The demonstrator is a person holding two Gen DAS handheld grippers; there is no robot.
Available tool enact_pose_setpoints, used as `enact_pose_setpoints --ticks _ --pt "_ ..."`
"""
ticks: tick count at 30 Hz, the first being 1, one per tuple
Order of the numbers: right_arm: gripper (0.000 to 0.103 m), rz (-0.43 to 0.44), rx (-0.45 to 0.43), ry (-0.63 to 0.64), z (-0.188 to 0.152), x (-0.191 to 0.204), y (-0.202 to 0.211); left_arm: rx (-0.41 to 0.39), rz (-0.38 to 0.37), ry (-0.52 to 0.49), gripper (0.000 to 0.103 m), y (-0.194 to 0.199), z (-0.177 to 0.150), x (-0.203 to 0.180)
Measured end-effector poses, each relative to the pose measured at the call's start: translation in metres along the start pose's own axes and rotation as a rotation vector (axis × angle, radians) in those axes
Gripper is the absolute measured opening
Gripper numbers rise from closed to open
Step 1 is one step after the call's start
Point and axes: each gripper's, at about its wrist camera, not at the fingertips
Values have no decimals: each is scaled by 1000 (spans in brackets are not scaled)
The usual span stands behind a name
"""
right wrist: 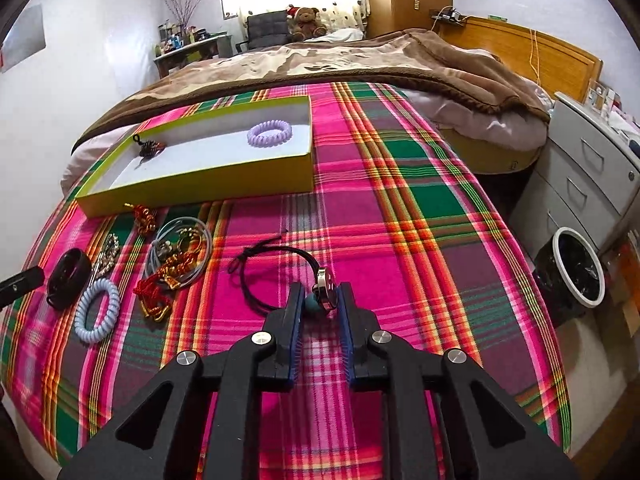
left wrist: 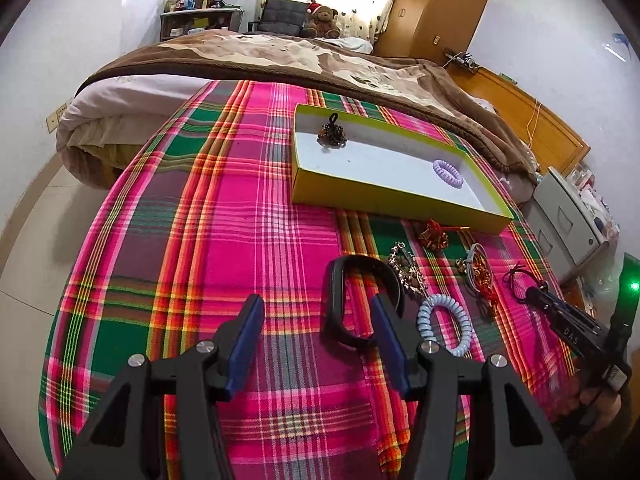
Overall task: Organize jewelry
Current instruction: 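Grasp the black cord with pendant with the right tool while the left tool grasps the black band, then carry the cord and band into the tray and open both tools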
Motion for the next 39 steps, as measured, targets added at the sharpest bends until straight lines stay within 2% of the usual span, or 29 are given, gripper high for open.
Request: enact_pose_setpoints --ticks 4,10,13,15,20,27,31,39 --pt "17 7 -35 -9 3 -3 7 12 41 -34 57 -6 3 -7" --pt "17 30 -66 6 9 2 16 22 37 -50 57 -16 3 -17" --pt "17 46 -73 10 11 4 17 17 98 -69 57 -19 1 -20" --pt "17 51 -75 13 12 5 18 15 86 -70 56 -18 1 -21" --pt "17 71 -79 15 14 7 17 11 113 -91 44 -20 2 -25" --pt "17 90 -77 19 14 9 15 14 104 -98 20 -19 3 -28" --pt "17 98 -71 19 14 9 14 15 97 -103 14 -19 3 -31" --pt "17 101 -77 17 15 8 15 10 106 -101 13 -15 5 -31"
Point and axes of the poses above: each gripper's, at about its wrist camera, not at the fingertips, and y roughly against the way its jaws point, x to its left, z to its top, and after that the axes turned 15 degrees about z, right-handed
